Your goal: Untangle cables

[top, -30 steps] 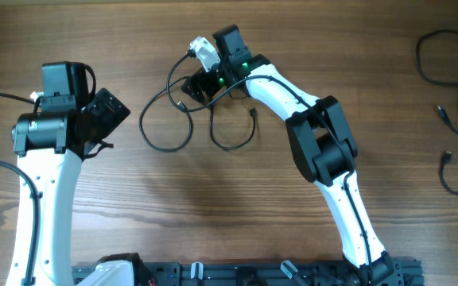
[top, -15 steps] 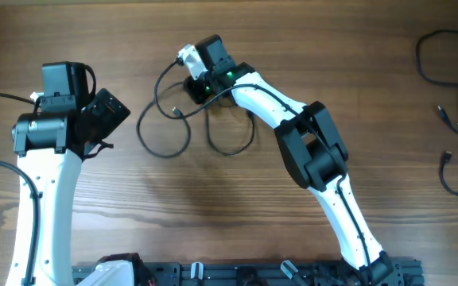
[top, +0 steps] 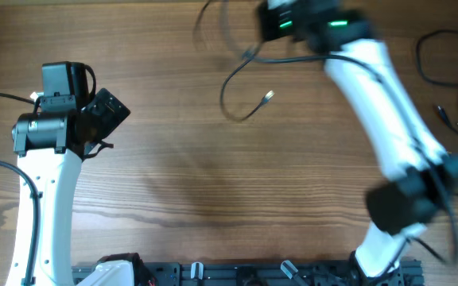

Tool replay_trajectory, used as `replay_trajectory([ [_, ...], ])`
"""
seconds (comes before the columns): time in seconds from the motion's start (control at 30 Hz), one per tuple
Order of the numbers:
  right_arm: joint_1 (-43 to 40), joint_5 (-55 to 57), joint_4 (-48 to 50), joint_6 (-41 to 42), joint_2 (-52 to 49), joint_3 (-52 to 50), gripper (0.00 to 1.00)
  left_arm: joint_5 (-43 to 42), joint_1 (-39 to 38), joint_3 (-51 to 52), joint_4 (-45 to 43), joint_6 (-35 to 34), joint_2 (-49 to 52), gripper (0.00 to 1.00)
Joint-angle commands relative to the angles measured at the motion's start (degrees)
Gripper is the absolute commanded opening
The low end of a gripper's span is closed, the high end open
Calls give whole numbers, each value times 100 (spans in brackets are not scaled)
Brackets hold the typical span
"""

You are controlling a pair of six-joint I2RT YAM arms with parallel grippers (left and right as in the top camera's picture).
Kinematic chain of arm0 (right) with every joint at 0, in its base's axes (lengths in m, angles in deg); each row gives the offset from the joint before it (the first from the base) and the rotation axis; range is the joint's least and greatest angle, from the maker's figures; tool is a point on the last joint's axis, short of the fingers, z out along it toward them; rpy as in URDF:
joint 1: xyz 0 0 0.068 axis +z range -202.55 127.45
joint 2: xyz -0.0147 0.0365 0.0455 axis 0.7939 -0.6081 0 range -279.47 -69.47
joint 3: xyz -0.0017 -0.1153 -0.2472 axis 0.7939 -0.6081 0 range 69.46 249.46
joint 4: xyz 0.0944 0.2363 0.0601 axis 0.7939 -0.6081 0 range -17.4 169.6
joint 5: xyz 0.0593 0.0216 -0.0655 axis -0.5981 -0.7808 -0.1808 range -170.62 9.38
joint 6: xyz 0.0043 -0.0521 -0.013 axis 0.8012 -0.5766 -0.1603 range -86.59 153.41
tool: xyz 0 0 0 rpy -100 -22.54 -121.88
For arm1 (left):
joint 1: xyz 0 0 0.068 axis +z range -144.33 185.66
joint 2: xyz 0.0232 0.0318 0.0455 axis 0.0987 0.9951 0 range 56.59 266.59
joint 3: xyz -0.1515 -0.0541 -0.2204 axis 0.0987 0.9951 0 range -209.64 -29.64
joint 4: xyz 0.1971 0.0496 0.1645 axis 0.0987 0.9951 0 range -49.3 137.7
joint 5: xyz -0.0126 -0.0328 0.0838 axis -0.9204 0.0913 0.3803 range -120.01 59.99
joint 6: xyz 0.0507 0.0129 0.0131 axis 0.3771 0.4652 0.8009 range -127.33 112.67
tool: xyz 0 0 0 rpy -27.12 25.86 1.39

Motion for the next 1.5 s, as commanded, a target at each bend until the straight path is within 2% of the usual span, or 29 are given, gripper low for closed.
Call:
replay_trajectory([
  [0.0, -949, 236, -356, 136, 654, 76, 4, 70, 20, -57, -35, -76, 37, 100],
  [0.17, -2404, 225, -935, 673, 1045, 76, 4, -411, 9, -57, -201, -59, 37, 100],
  [0.3, -3689, 9, -1416, 723, 942, 74, 4, -828, 9, -57, -404, -57, 37, 100],
  [0.5, -4994, -50, -1611, 997, 588, 70, 4, -1047, -24, -57, -424, -59, 37, 100],
  [0.7, -5925, -570, -1683, 1449, 92, 70, 4, -1043, -481, -57, -540, -59, 39, 100],
  [0.73, -5969, -540, -1694, 1445, 55, 70, 9, -1043, -577, -57, -590, -59, 39, 100],
  [0.77, -5991, -461, -1694, 1429, -2, 70, 32, -1045, -765, -57, -664, -59, 39, 100],
  [0.8, -5991, -435, -1692, 1432, -2, 70, 33, -1045, -828, -57, -671, -59, 39, 100],
  [0.83, -5991, -363, -1694, 1432, -2, 70, 40, -1045, -892, -57, -682, -59, 39, 100],
  [0.9, -5991, -264, -1692, 1438, -2, 70, 70, -1043, -1027, -57, -697, -59, 37, 100],
  [0.97, -5993, -262, -1696, 1578, -2, 70, 90, -1043, -1163, -57, -730, -59, 39, 100],
  [1.1, -5995, -575, -1786, 1722, 157, 72, 93, -1043, -1309, -57, -793, -57, 39, 100],
  [1.17, -5958, -1429, -1799, 1469, 334, 72, 92, -1045, -1349, -57, -826, -4, 37, 100],
  [1.23, -5827, -2229, -1818, 1029, 527, 72, 92, -1088, -1381, -57, -918, 393, 37, 100],
  [1.33, -5154, -2479, -2227, 208, 1003, 72, 92, -1554, -1515, -59, -1351, 1432, -48, 100],
  [1.4, -4741, -2470, -2430, -192, 1187, 72, 92, -1797, -1563, -59, -1521, 1762, -144, 100],
  [1.47, -3987, -2184, -2758, -452, 1423, 72, 92, -1836, -1624, -59, -1639, 1794, -264, 100],
])
